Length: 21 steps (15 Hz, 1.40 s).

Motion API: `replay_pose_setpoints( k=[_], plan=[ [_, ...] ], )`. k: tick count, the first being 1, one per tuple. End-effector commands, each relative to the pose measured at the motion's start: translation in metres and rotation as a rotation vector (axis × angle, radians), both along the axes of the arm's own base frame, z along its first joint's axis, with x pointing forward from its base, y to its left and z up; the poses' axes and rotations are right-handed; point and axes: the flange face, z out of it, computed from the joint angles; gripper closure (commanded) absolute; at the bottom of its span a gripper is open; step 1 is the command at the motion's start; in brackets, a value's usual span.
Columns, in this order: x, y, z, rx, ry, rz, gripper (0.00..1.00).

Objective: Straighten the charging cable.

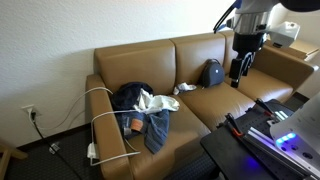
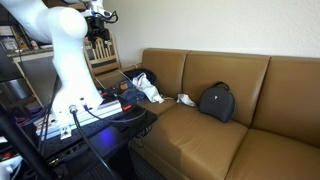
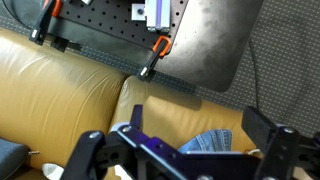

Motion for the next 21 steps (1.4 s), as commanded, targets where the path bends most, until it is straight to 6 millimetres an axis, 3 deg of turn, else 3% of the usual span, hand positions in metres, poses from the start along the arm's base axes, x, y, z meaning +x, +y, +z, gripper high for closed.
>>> replay_pose_setpoints(
  k=[1,4,10,13,15,16,18,21],
  plan=[
    [0.001,-0.002,0.002,0.004,-0.001,-0.007,0.0],
    [0.006,0.012,-0.042,0.012,0.028,0.028,0.0],
    [0.025,0.086,-0.114,0.251,0.004,0.018,0.0],
    [0.03,0.127,-0.147,0.273,0.04,0.059,0.0],
    [0.031,0.15,-0.152,0.281,0.075,0.097,0.0],
    [0.024,0.128,-0.142,0.257,0.042,0.067,0.0],
    [0.025,0.137,-0.15,0.26,0.063,0.07,0.0],
    [0.022,0.128,-0.154,0.239,0.064,0.072,0.0]
  ],
)
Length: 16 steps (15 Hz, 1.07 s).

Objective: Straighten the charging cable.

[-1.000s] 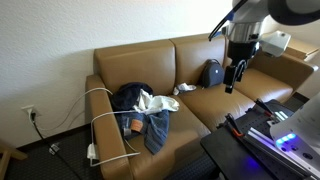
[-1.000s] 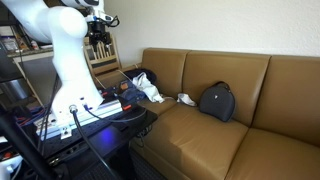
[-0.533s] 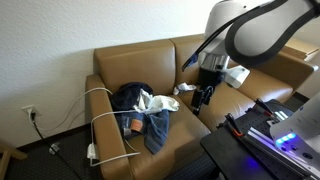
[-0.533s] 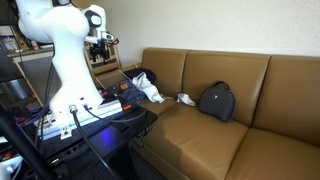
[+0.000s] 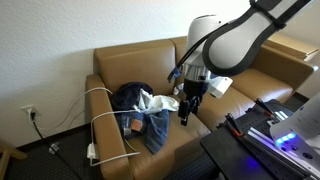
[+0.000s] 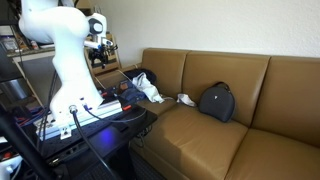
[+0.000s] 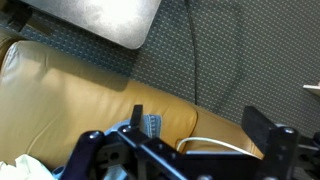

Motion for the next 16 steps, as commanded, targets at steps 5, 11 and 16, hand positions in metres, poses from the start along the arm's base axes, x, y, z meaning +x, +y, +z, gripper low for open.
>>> replay_pose_setpoints(
  k=[5,11,16],
  plan=[
    [-0.01,0.037,-0.05,0.079,-0.092,0.026,0.0],
    [-0.01,0.093,-0.097,0.139,-0.277,0.13,0.0],
    [0.003,0.102,-0.113,0.089,-0.307,0.13,0.0]
  ],
)
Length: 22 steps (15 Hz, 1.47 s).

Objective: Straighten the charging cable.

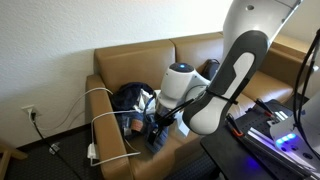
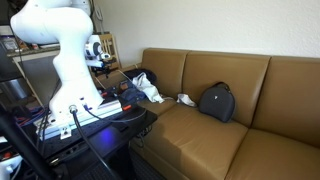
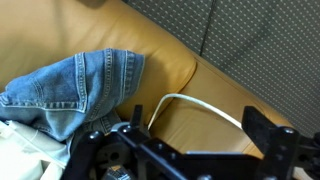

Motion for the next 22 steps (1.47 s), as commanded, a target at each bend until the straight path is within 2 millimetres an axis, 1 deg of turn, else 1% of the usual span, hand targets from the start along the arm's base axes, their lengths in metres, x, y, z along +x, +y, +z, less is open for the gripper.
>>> replay_pose_setpoints(
  k=[1,2,3,5,7,10,14,16,17,18,19,21,22],
  plan=[
    [0.002,0.004,-0.003,0.003,-0.001,0.001,0.0],
    [0.004,0.006,-0.005,0.004,-0.001,0.0,0.0],
    [0.005,0.002,-0.012,-0.021,-0.011,0.009,0.0],
    [0.004,0.008,-0.024,0.005,-0.048,0.027,0.0],
    [0.001,0.022,-0.035,0.049,-0.109,0.037,0.0],
    [-0.009,0.045,-0.048,0.104,-0.201,0.091,0.0],
    [-0.019,0.071,-0.073,0.099,-0.243,0.184,0.0],
    [-0.016,0.076,-0.089,0.074,-0.26,0.201,0.0],
    [-0.013,0.078,-0.094,0.066,-0.275,0.199,0.0],
    [-0.021,0.073,-0.081,0.084,-0.238,0.183,0.0],
    [-0.02,0.073,-0.087,0.077,-0.243,0.184,0.0],
    [-0.023,0.074,-0.087,0.076,-0.252,0.203,0.0],
    [-0.023,0.074,-0.091,0.063,-0.283,0.222,0.0]
  ],
)
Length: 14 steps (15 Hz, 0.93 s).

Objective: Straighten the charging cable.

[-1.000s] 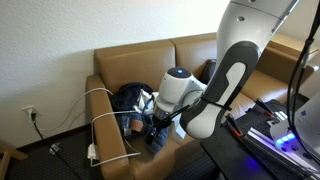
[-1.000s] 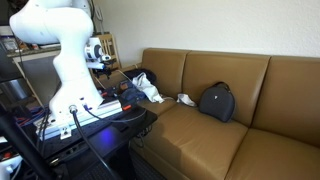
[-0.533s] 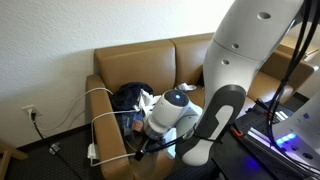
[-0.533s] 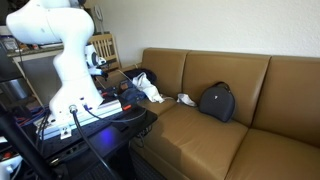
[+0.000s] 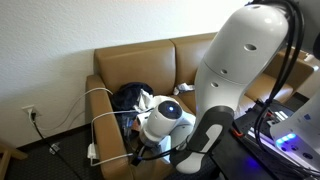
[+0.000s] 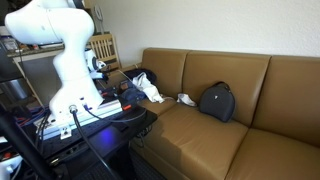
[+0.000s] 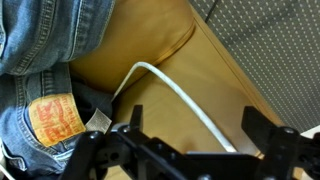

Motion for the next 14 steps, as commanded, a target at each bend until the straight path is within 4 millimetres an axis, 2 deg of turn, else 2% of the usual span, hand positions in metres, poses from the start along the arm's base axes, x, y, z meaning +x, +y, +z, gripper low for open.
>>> replay_pose_setpoints(
  k=[1,5,6,8,14],
  plan=[
    [0.001,-0.001,-0.007,-0.026,-0.069,0.045,0.0],
    [0.003,0.001,-0.02,-0.057,-0.132,0.068,0.0],
    [0.003,0.003,-0.023,-0.055,-0.147,0.071,0.25],
    [0.002,0.006,-0.025,-0.049,-0.161,0.068,0.34],
    [0.005,0.003,-0.03,-0.047,-0.172,0.043,0.76]
  ],
)
